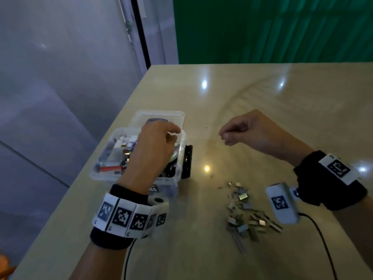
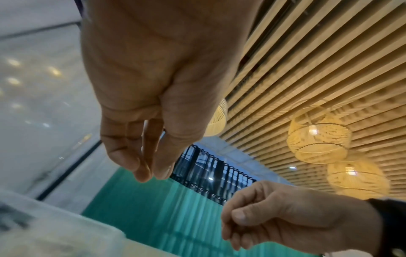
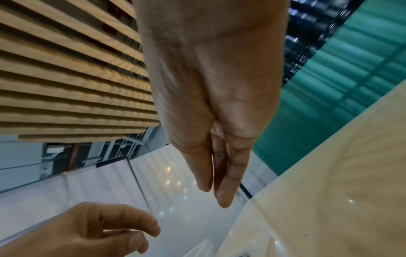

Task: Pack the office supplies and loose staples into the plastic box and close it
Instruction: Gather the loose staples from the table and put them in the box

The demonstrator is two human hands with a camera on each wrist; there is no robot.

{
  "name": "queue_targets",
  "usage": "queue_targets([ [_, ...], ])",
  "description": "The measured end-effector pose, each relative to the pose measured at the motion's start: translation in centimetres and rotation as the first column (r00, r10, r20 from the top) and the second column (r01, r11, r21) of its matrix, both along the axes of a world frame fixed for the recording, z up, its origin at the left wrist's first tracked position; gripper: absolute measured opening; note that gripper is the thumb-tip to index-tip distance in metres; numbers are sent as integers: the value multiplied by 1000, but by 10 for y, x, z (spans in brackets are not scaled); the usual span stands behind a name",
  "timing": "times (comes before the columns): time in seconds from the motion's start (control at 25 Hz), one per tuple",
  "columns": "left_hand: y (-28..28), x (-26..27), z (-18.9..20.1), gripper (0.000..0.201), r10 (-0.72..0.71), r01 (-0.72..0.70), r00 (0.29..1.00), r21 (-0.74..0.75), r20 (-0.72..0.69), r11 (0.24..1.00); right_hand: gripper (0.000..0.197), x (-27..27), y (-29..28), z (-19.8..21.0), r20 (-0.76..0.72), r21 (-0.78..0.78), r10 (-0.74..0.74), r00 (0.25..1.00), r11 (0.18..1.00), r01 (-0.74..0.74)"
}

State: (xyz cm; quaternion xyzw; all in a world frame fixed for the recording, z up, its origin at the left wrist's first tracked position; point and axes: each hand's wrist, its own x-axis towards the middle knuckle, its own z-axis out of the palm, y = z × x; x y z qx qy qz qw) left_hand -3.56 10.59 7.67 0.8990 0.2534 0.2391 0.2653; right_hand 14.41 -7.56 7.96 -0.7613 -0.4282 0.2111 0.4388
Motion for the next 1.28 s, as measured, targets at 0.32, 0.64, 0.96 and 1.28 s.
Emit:
queue_targets([
  [0.32,-125,51,-99,26,-385,368,841,-121,-381,922,26,-1,-91,-90,124,-537,64,990,843,13],
  [0.64,-116,47,-130,65,-401,348,747,-202,-530,916,51,-16,-76,-138,257,-623,133,957,780,59],
  [0.96,-112,36,-144,51,-399,330,784,-225,-476,917,44,-27,-86,-122,132,-546,12,991,836,63],
  [1.28,-105,38,-143,81,-425,352,741,-239,-520,905,86,-32,-86,-137,150,-614,96,984,789,17],
])
